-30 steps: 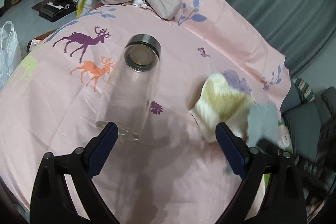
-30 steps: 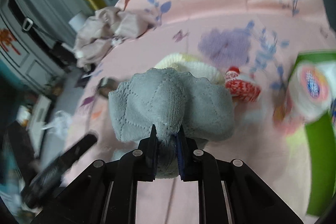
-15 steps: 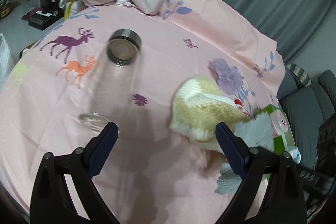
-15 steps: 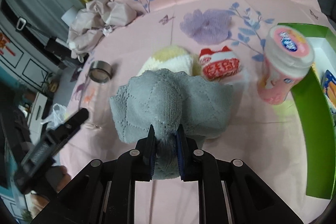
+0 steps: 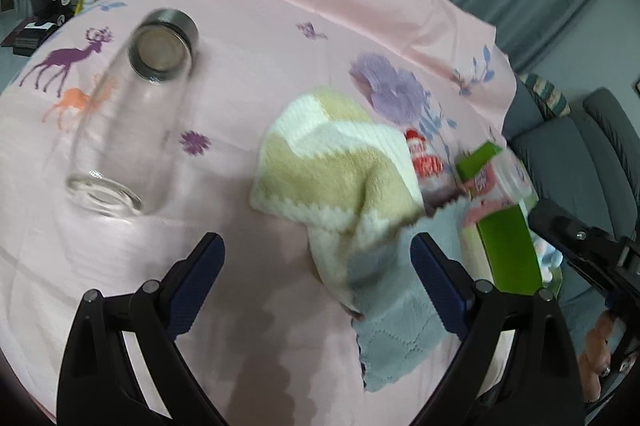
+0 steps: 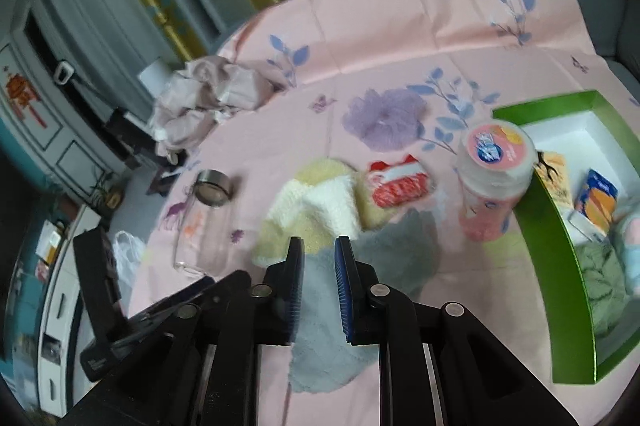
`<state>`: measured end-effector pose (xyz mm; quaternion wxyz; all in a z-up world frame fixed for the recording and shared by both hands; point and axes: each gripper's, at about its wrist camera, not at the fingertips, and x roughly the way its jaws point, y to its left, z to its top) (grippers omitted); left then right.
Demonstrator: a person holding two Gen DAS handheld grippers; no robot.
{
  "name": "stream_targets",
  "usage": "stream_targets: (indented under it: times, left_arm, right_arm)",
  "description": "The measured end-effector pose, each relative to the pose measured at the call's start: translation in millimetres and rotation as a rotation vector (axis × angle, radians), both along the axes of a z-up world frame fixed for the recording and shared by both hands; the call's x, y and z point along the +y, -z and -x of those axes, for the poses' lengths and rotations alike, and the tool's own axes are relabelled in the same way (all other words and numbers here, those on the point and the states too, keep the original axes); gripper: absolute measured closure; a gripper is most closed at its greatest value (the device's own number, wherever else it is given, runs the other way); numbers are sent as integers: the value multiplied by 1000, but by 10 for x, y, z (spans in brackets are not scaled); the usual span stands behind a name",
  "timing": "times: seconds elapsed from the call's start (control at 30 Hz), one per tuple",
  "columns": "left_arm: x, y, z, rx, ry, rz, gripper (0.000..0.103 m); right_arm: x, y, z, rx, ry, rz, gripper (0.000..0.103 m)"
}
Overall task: Organize soft objects
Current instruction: 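Lift the grey towel with the right gripper, pulling it free of the knit cloth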
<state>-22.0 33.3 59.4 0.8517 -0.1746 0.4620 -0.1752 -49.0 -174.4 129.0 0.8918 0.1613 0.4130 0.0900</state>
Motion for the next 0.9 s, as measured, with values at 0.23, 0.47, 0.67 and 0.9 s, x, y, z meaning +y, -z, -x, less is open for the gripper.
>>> stream_targets:
  times: [0.23, 0.47, 0.67, 0.9]
  left_arm:
    - [-299, 124, 50, 45, 127, 26, 32]
    - [-445, 222, 74, 72, 189, 60, 68]
    - [-392, 146, 85, 47, 182, 97, 67]
    - [-392, 160, 77, 53, 162, 97, 58]
  right_arm:
    - [-3, 349, -216, 145, 62, 17, 27]
    - [181, 646, -394, 177, 36, 68, 76]
    - [179, 452, -290, 78, 27, 57, 96]
    - [-30, 3, -16, -70, 46, -57, 96]
